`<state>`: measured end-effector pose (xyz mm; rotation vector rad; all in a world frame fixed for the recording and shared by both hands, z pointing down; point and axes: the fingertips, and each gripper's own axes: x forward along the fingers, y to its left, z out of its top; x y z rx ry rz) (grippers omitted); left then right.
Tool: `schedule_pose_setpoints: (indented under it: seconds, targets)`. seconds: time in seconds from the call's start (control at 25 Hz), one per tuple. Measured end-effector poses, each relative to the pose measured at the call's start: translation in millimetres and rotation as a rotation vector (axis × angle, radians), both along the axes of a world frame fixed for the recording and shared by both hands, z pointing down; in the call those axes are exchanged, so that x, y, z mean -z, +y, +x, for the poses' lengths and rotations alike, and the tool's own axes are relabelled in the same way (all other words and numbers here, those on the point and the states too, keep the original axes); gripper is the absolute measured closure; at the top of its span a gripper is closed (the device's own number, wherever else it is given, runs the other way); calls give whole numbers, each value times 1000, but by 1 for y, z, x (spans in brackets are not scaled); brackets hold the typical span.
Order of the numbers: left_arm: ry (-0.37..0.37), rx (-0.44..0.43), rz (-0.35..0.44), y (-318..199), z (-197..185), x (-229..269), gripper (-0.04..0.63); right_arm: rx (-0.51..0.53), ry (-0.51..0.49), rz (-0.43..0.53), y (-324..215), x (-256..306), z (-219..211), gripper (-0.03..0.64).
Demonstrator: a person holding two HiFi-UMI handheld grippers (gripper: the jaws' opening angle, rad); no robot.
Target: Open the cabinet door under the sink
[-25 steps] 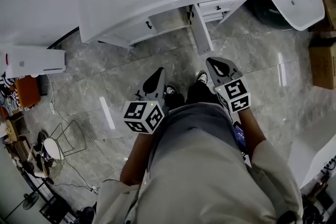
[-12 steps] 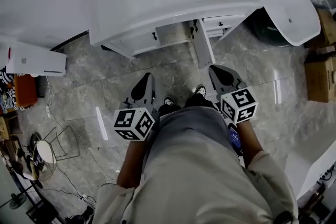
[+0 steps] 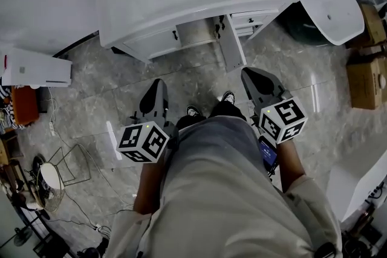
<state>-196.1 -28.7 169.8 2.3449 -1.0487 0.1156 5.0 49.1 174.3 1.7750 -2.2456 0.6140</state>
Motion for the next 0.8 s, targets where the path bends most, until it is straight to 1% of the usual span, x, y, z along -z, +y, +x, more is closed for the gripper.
schedule_pose_setpoints:
  seconds: [0.08,0.36,0.56,0.8]
  targets:
    - [29,1,-19,3,-2,3,598,-5,-2,3,2,5,-3,604]
    - [-26,-25,-13,11,-5,-1,598,8,14,22,3,16,-17,606]
    - [-31,-22,-16,13,-14,-4,598,22,22,19,3,15,-27,606]
    - [-25,-13,-37,15,-20,-9,598,23,26,3,7,10,-33,606]
